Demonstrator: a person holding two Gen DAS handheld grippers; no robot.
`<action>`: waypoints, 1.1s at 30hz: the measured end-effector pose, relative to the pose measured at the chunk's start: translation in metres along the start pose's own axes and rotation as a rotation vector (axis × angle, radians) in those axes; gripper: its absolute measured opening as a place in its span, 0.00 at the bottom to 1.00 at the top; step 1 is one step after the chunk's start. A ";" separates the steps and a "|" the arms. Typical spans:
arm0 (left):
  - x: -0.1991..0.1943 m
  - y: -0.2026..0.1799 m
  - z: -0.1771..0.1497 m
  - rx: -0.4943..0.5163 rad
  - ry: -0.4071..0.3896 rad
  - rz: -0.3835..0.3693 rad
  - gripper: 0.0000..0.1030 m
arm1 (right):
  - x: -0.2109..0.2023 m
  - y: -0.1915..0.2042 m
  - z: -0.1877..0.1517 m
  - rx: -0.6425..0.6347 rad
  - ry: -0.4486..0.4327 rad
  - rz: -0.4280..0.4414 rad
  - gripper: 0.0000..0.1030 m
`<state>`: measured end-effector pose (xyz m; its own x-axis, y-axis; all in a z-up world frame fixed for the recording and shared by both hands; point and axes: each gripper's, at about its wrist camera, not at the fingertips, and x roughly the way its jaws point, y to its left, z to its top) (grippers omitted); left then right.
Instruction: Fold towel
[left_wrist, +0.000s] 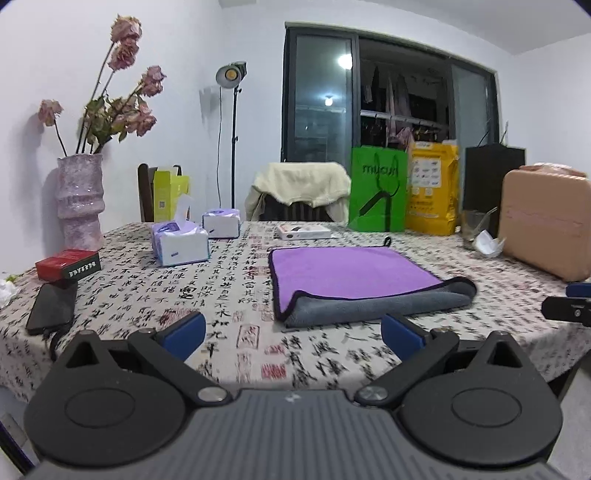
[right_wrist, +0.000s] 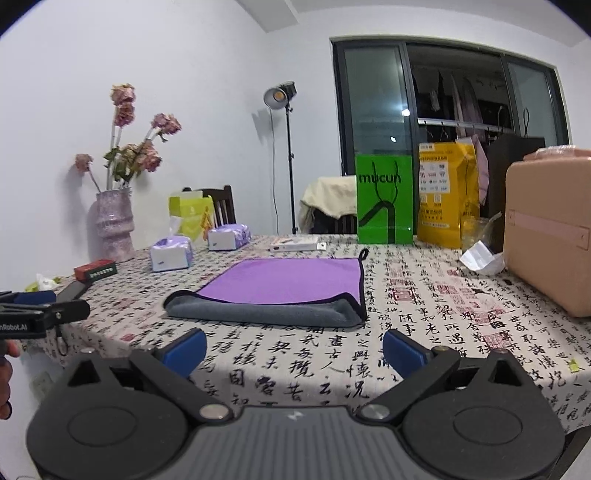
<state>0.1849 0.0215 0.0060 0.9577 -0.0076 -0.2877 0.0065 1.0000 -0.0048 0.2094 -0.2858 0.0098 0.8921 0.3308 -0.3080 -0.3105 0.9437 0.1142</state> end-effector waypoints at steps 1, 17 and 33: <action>0.009 0.002 0.002 -0.002 0.002 0.001 1.00 | 0.008 -0.003 0.002 0.002 0.009 -0.003 0.95; 0.152 -0.004 0.028 0.038 0.189 -0.135 0.52 | 0.153 -0.062 0.035 0.009 0.139 0.032 0.68; 0.199 0.020 0.048 -0.012 0.228 -0.149 0.05 | 0.217 -0.066 0.051 -0.095 0.217 0.084 0.05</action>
<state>0.3897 0.0405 -0.0052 0.8568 -0.1562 -0.4914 0.1377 0.9877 -0.0738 0.4405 -0.2761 -0.0160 0.7735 0.3922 -0.4979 -0.4195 0.9056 0.0616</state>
